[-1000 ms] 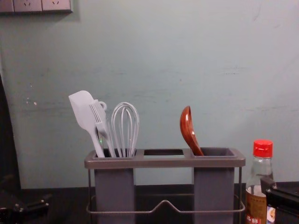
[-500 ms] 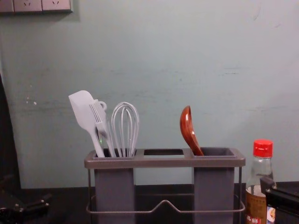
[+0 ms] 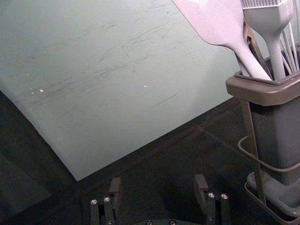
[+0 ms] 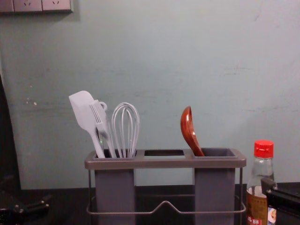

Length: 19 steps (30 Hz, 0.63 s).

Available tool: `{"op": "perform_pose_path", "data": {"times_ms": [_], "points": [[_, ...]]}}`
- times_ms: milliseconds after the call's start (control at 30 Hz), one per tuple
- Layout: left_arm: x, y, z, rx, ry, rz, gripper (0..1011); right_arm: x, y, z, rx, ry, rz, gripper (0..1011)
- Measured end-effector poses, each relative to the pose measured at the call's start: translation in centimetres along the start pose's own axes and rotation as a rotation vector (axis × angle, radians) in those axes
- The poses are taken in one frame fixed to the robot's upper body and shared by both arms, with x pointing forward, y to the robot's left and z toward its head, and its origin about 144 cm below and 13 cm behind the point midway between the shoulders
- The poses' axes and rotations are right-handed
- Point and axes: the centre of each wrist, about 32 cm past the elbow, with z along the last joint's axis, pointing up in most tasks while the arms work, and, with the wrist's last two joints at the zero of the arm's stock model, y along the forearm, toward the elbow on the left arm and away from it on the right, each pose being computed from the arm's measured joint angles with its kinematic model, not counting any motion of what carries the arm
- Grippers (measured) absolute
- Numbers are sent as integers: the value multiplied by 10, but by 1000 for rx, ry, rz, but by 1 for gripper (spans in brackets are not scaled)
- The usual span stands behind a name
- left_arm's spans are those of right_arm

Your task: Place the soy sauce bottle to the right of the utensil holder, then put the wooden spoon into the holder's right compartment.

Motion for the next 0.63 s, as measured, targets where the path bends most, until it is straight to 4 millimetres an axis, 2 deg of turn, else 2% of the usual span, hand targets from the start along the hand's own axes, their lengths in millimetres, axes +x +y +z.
{"op": "perform_pose_path", "data": {"times_ms": [633], "points": [[0,0,0,0,0,0,1011,0,0,0,0,0,0,1002]]}}
